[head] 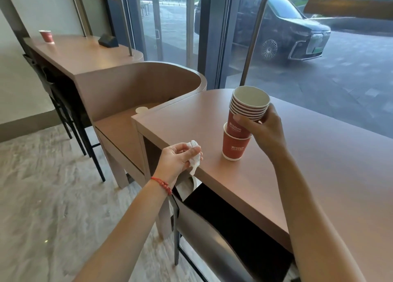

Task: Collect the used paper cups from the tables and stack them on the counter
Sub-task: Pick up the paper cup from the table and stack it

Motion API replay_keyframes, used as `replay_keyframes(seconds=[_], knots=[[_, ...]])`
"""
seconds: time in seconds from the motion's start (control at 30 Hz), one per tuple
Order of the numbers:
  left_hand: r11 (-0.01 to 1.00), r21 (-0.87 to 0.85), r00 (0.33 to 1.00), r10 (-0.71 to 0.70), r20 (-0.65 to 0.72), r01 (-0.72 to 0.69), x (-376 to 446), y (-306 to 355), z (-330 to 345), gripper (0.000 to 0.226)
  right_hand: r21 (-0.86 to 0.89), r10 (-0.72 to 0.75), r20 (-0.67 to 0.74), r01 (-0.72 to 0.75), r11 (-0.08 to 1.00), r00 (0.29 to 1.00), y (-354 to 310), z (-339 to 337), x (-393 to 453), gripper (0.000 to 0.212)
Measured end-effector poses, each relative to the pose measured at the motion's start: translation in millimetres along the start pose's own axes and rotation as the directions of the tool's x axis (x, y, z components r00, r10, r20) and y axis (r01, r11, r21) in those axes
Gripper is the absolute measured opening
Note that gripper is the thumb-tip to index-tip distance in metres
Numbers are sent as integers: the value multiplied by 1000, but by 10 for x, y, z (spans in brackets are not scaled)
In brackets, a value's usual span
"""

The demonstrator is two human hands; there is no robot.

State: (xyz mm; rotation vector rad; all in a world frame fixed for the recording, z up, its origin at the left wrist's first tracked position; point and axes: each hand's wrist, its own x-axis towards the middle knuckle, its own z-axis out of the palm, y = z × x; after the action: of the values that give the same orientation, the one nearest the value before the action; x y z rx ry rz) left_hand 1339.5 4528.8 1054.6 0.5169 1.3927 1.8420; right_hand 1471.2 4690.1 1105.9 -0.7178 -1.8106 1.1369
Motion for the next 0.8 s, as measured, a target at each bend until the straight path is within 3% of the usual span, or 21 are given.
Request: replay_keyframes(seconds=[0.27, 0.47, 0.8], knots=[[1000, 12, 1000, -7, -15, 8, -26, -20, -8, 10, -16, 63, 25, -63, 998, 998, 270, 121, -53, 66], [1000, 3, 1000, -19, -11, 19, -14, -41, -10, 9, -6, 88, 4, -88, 996, 996, 437, 182, -124, 81], [1000, 5, 999, 6, -38, -6, -25, -78, -112, 7, -18, 127, -11, -128, 992, 992, 448, 301, -152, 72]])
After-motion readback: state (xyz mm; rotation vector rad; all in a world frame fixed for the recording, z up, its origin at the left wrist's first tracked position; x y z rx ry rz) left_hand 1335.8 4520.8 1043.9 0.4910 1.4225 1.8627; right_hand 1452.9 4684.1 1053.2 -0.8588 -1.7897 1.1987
